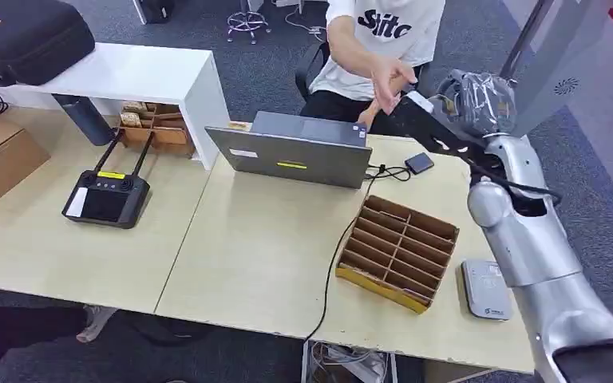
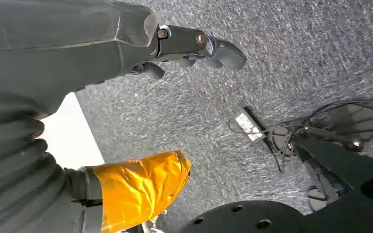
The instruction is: Pass the card to the sensor for recognition and then transmit it.
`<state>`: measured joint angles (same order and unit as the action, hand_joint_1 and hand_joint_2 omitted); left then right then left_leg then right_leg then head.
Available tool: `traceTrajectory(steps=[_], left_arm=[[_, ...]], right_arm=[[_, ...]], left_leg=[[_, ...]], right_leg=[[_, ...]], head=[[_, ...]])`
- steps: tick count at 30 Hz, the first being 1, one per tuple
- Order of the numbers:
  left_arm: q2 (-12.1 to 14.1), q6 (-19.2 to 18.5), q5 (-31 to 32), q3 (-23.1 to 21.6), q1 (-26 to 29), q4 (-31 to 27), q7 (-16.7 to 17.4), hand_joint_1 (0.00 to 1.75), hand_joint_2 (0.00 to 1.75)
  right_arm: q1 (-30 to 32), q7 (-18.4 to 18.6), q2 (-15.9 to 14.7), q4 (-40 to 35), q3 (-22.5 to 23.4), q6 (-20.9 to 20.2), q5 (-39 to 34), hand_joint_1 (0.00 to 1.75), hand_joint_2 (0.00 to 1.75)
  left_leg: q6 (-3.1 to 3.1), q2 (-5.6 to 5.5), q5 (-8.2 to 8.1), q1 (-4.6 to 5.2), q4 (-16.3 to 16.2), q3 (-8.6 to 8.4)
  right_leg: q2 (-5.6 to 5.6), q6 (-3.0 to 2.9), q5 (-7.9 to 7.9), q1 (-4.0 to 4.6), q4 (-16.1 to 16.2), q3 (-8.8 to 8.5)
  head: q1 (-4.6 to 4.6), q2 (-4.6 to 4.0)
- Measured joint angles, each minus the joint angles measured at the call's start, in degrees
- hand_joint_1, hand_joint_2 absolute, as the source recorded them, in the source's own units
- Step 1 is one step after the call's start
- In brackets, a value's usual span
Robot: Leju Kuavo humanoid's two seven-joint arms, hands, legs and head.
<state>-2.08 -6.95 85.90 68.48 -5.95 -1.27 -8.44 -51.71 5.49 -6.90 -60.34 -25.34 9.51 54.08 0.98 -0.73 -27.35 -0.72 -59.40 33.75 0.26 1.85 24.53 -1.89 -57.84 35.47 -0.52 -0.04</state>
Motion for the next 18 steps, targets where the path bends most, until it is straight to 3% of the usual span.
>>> traceTrajectory(steps=[7, 18], left_arm=[[-0.2, 0.1, 0.0, -0.7, -0.2, 0.0, 0.9, 0.0, 1.75], [-0.3, 0.1, 0.0, -0.7, 0.3, 0.0, 0.9, 0.0, 1.75]], right_arm=[[-5.0, 1.6, 4.1, 9.7, -3.1, -1.5, 1.0, 1.75, 1.75], [-4.5, 0.9, 6.0, 12.3, -4.4, -1.7, -0.3, 1.75, 1.75]], left_leg=[[0.04, -0.06, 0.02, -0.02, 0.0, 0.0], [0.04, -0.09, 0.02, -0.01, 0.0, 0.05]], right_leg=[[-0.04, 0.0, 0.01, 0.02, 0.0, 0.01], [-0.05, 0.0, 0.01, 0.01, 0.0, 0.06]], head=[[0.0, 0.0], [0.02, 0.0]])
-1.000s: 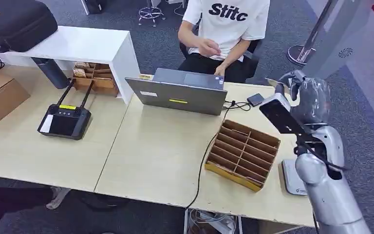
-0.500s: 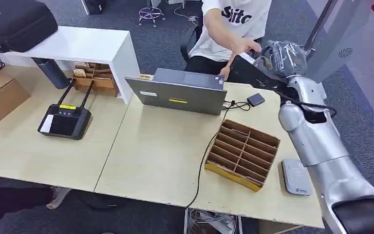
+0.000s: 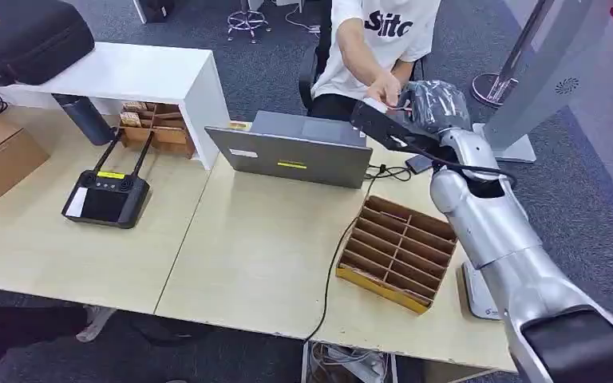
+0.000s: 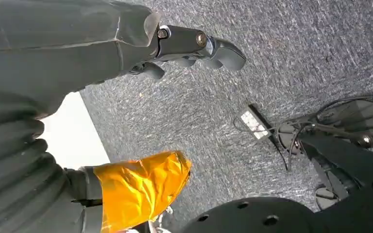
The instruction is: Pass the card to the sensor for recognition and then transmit it.
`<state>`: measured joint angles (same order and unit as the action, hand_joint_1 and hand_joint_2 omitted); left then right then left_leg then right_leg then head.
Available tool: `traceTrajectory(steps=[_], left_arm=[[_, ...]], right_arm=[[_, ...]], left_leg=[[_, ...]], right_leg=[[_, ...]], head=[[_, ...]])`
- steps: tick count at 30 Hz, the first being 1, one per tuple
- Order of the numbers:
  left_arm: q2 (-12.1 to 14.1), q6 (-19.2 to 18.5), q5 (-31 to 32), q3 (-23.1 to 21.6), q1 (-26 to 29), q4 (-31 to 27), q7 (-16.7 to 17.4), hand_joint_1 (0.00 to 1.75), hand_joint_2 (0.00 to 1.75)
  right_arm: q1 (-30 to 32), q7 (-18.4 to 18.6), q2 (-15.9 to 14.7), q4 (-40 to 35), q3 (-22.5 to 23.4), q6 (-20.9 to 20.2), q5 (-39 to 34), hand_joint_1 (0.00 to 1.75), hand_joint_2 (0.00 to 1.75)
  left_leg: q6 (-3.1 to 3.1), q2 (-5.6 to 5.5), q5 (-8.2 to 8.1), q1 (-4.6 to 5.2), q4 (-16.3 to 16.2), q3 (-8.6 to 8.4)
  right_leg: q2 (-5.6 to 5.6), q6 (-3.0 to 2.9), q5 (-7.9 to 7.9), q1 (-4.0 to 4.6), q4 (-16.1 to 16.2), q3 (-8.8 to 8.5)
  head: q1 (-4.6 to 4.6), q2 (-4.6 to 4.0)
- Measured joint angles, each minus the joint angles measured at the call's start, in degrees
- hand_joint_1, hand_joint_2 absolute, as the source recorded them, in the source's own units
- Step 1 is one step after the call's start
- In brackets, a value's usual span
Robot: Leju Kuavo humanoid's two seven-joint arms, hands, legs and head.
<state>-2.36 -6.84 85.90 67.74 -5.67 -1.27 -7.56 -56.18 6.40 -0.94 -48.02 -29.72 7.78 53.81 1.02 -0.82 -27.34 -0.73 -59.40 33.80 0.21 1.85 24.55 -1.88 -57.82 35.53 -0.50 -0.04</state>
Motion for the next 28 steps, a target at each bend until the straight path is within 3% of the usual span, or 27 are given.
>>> traceTrajectory(steps=[2, 3, 4, 11, 18, 23, 28], left_arm=[[-0.1, 0.0, 0.0, 0.0, 0.1, 0.0, 0.0, 0.0, 1.75], [-0.1, 0.0, 0.0, 0.0, 0.1, 0.0, 0.0, 0.0, 1.75], [-0.1, 0.0, 0.0, 0.0, 0.1, 0.0, 0.0, 0.0, 1.75], [-0.1, 0.2, 0.0, 0.0, 0.4, 0.0, -0.5, 0.0, 1.75], [-0.1, 0.3, 0.0, 0.0, 1.4, 0.0, -1.4, 0.0, 1.75], [-0.1, 0.4, 0.0, 0.1, 2.2, 0.0, -2.3, 0.0, 1.75], [-0.1, 0.7, -0.2, 1.1, 3.5, 0.0, -3.2, 0.0, 1.75]], right_arm=[[0.0, 0.0, 0.1, 0.1, -0.2, 0.0, 0.0, 1.75, 1.75], [0.0, 0.0, 0.1, 0.1, -0.2, 0.0, 0.0, 0.33, 1.75], [0.0, 0.0, 0.2, 0.2, -0.3, 0.0, 0.0, 0.0, 1.75], [1.3, -1.2, 0.2, -1.2, -0.4, 0.7, -2.1, 0.0, 1.75], [4.1, -3.4, -0.1, -7.6, 1.0, 2.6, -6.8, 0.0, 1.75], [8.6, -7.8, -1.9, -17.5, 4.2, 6.2, -15.5, 0.0, 1.75], [19.2, -14.7, -5.7, -33.4, 10.9, 10.7, -25.0, 0.0, 1.75]], left_leg=[[0.0, 0.0, 0.0, 0.0, 0.0, 0.01], [0.0, 0.0, 0.0, 0.0, 0.0, 0.02], [0.0, -0.01, 0.0, 0.0, 0.0, 0.04], [0.0, 0.03, -0.01, 0.0, 0.0, 0.02], [0.01, 0.05, 0.0, 0.0, 0.0, -0.01], [0.01, 0.03, -0.01, 0.0, 0.0, -0.03], [-0.11, -0.04, -0.12, 0.01, 0.0, 0.0]], right_leg=[[0.0, 0.0, 0.0, 0.0, 0.0, 0.02], [0.0, 0.0, 0.0, 0.0, 0.0, 0.03], [-0.01, 0.0, 0.0, 0.0, 0.0, 0.04], [0.03, 0.0, 0.01, 0.0, 0.0, 0.05], [0.03, 0.0, 0.0, 0.0, 0.0, 0.06], [0.02, 0.0, 0.01, 0.01, 0.0, 0.07], [-0.04, 0.09, 0.1, 0.0, 0.1, 0.0]], head=[[0.0, 0.0], [-0.02, 0.0], [-0.02, 0.0], [-0.02, 0.0], [0.0, 0.0], [-0.02, 0.0], [-0.02, 0.0]])
